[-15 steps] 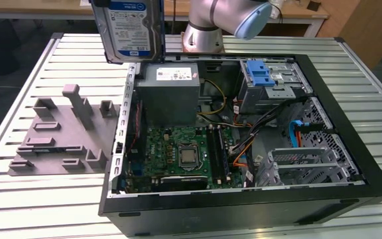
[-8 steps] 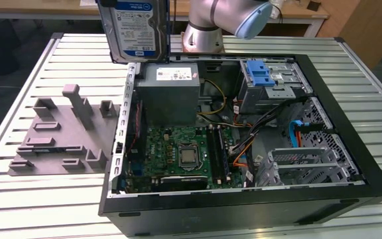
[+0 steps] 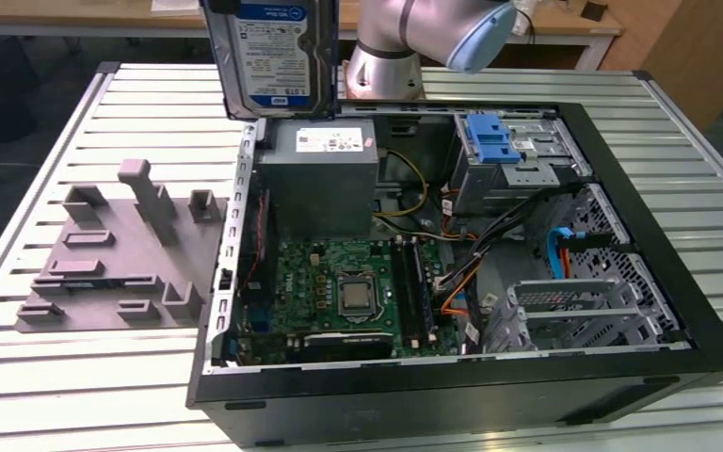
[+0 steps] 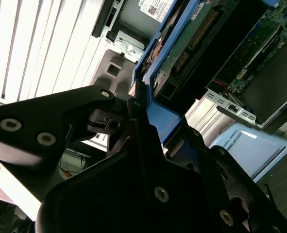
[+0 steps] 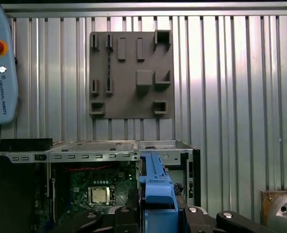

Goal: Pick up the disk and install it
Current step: 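Pick up the disk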

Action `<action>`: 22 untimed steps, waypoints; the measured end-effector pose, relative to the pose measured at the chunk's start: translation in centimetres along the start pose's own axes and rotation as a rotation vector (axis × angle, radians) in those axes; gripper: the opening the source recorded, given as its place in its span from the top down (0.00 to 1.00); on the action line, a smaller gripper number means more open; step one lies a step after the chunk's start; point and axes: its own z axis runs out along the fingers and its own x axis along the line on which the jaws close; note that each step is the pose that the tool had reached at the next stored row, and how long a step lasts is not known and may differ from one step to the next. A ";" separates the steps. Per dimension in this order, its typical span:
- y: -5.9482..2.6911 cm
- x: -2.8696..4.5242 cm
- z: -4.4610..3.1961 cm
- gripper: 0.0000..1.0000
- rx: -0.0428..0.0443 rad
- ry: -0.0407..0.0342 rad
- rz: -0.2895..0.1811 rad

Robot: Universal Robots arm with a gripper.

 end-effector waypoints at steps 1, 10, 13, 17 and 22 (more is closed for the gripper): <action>-0.21 -0.01 0.00 0.64 0.0000 0.0000 0.000; -2.27 -0.08 -0.04 0.64 0.0000 0.0000 0.000; -2.87 -0.10 -0.05 0.64 0.0000 0.0000 0.000; -3.56 -0.13 -0.06 0.64 0.0001 -0.0001 0.000; -4.17 -0.15 -0.07 0.64 0.0001 -0.0001 0.000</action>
